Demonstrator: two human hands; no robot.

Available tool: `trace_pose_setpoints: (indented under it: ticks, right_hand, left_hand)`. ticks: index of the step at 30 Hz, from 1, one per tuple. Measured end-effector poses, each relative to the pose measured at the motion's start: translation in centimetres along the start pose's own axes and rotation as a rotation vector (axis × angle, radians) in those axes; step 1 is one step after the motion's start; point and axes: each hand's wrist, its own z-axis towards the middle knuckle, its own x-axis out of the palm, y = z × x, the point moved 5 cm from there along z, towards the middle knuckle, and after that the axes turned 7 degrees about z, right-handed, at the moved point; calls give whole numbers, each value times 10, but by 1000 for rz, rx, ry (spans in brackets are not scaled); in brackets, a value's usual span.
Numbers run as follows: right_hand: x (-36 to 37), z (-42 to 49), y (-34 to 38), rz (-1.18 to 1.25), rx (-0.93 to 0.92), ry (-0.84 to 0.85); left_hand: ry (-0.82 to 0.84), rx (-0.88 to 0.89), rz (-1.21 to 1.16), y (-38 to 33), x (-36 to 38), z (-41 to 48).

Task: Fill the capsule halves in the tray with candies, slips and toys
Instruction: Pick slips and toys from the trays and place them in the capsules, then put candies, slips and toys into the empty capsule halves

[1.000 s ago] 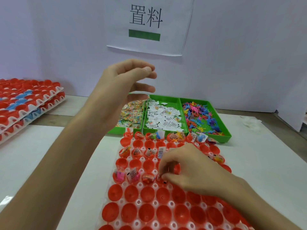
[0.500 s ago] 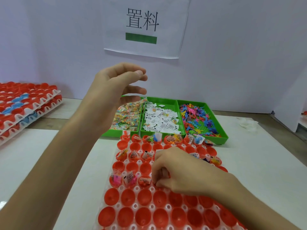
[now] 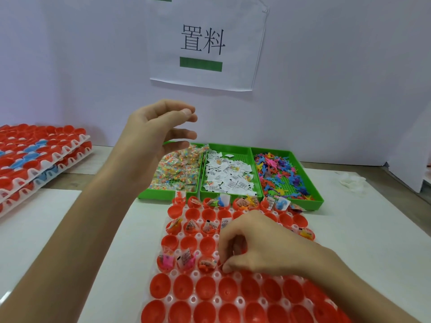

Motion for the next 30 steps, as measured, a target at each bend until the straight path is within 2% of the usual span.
trace_pose_setpoints:
  ticks: [9, 14, 16, 19, 21, 22, 24, 25, 27, 30]
  right_hand:
    - [-5, -4, -5, 81, -38, -21]
    - [-22, -11, -5, 84, -53, -126]
    - [-43, -15, -11, 69, -54, -279]
    - [-101, -26, -46, 1, -1, -759]
    - [-141, -37, -89, -95, 192, -1013]
    - [-157, -41, -115, -143, 338, -1051]
    - [-171, -45, -166, -134, 587, -957]
    - [-170, -44, -186, -84, 641, -885]
    - [-164, -40, -205, -73, 639, -810]
    - [-162, -35, -216, -154, 585, -831]
  left_hand:
    - [-21, 8, -12, 0, -4, 3]
    - [-17, 8, -14, 0, -3, 3]
    - [-16, 5, -17, 1, -3, 2]
    - [-18, 1, -14, 2, -4, 3]
    - [-24, 2, -7, 2, -5, 4]
    - [-24, 2, -8, 3, -5, 4]
    - [-20, 0, -17, 5, -5, 7]
    - [-16, 0, -20, 6, -4, 8]
    - [-15, 0, -21, 10, -4, 10]
    - [-28, -7, -9, 16, -3, 11]
